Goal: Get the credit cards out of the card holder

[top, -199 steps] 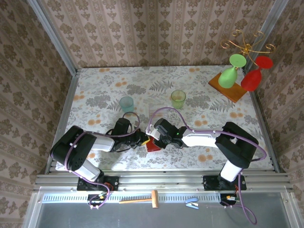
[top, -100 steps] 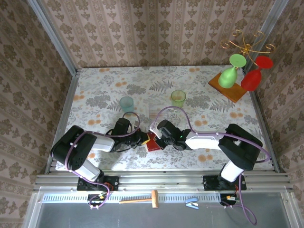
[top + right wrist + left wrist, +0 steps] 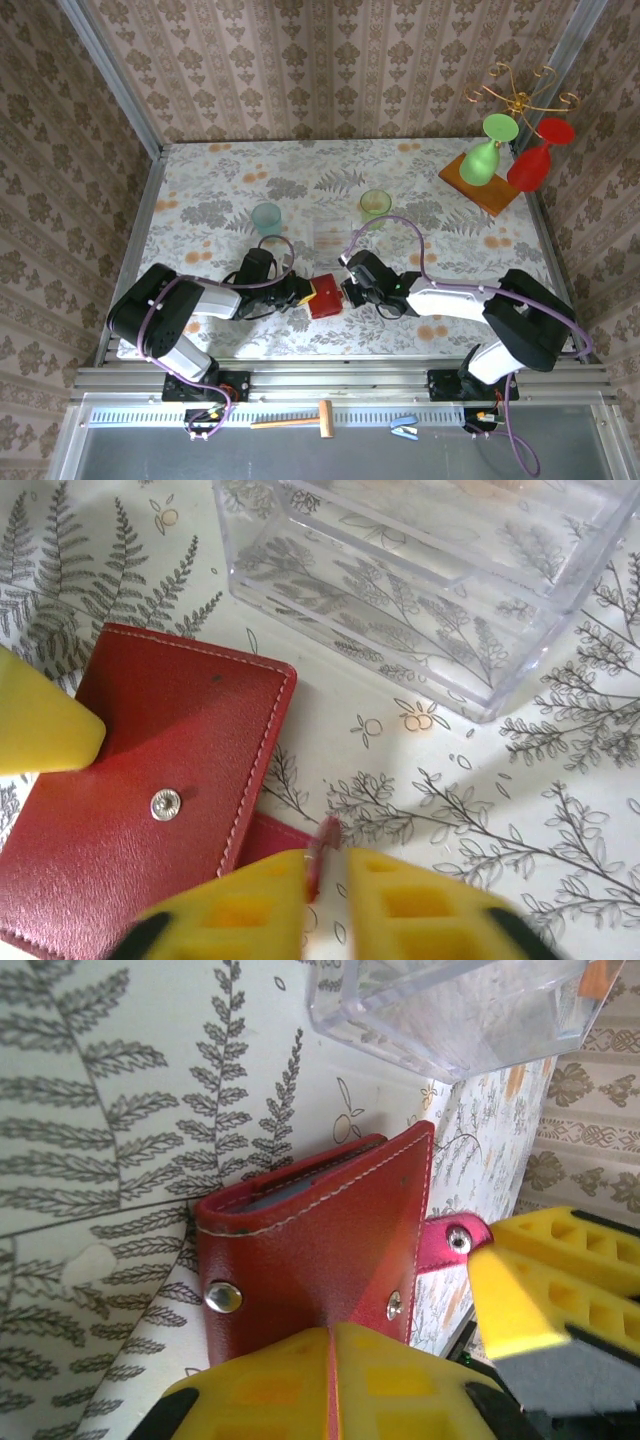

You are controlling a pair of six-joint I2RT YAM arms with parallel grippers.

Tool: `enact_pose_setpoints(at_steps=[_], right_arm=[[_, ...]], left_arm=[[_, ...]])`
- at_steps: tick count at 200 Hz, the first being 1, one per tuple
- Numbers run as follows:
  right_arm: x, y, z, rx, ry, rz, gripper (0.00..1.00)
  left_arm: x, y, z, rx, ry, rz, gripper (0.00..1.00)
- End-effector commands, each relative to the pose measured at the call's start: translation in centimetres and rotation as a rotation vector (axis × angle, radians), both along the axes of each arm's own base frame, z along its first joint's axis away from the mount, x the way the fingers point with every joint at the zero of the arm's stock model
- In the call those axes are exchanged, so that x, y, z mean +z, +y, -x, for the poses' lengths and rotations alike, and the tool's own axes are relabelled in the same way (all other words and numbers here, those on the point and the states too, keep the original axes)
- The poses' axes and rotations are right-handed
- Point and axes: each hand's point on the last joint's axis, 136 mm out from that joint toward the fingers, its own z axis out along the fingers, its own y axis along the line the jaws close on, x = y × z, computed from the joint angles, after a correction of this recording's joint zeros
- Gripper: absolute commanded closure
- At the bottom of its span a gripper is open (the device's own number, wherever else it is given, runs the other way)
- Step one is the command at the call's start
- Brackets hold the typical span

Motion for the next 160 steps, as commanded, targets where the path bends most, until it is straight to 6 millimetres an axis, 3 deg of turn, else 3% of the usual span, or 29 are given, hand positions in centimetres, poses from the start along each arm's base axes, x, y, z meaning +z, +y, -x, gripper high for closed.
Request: enact_pose_setpoints(at_steps=[1,58,70,100,160], right_arm=[[1.5,-0.7,0.0,-0.096,0.047,-0.033,0.7],[2.3,-2.6,-0.3,-0.32,0.227,-0.043,0.65],[2.3,-2.0,-0.1,-0.324,0.27,-0.068,0.64],[2.4,-0.1,0.1,-0.302,0.339,-0.127,0.49],[1.8,0.8,-0.4,-0.368,0.429,-0.045,0.42]], left_arm=[[-1.4,0.4,-0.1,0.021,0.05,-0.07,0.85],[1.8,-1.2,-1.3,-0.013,-0.015,-0.056,0.75],[2.5,-1.2,-1.4,-0.02,-0.032,-0.074,0.73],[4.2,-0.4,-1.6,-0.041,-0.088,-0.159,0.7],[5.9,1.3,-1.9,-0.045,-0.171,-0.263,0.68]])
